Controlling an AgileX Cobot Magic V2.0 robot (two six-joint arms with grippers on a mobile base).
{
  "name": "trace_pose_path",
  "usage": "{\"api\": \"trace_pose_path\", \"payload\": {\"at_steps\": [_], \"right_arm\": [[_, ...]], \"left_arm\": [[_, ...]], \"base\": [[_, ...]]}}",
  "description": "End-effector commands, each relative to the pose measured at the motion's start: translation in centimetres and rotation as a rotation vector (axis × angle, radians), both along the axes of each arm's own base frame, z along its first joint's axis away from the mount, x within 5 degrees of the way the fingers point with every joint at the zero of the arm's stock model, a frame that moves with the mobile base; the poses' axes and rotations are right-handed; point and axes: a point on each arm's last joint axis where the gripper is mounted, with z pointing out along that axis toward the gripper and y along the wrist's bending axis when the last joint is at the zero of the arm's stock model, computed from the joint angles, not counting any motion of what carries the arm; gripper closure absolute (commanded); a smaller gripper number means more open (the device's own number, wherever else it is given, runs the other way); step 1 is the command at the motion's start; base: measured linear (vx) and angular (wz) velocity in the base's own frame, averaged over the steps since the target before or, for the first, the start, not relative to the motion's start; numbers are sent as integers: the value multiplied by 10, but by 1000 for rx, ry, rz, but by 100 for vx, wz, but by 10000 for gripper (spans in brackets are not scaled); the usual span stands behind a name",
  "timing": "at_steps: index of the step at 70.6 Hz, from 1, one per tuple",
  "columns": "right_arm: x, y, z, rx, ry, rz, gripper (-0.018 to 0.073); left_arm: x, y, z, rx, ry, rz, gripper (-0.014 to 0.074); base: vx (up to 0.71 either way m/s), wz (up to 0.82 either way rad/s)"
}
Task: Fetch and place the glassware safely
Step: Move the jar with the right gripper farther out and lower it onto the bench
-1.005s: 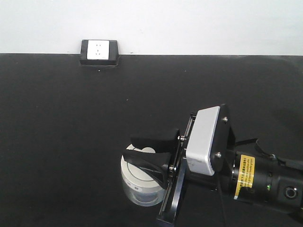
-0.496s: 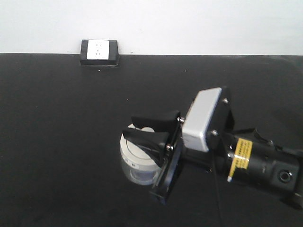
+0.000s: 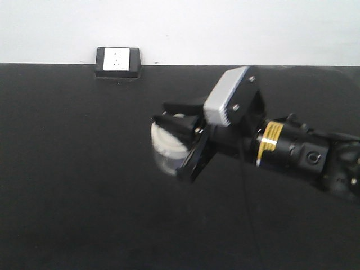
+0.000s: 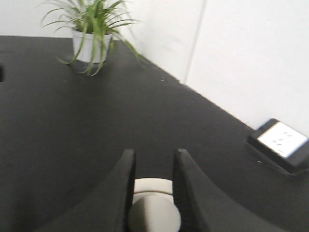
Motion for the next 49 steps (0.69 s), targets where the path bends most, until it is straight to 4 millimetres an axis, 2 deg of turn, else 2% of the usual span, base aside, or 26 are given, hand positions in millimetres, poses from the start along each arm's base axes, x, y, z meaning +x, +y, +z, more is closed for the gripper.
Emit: {"api": "trace_pose_path", "payload": {"at_steps": [1,13,29,41,49], "right_arm": [[12,-20,28,116,-78,30,560],[43,-43,27,94,-71,78,560],[89,-50,19,132,-55,122,560],[119,-44,-7,119,-13,143,560],[131,-42,-28,114,20,154,560]], "left_arm": [[2,-1,15,-16,-91,-9,603],[2,-1,15,-16,-91,-9,603],[2,-1,15,-16,-91,-9,603],[2,-1,15,-16,-91,-9,603],[2,-1,15,-16,-91,-9,603]], "base": [[0,0],[0,0],[0,0],[0,0],[0,0]]}}
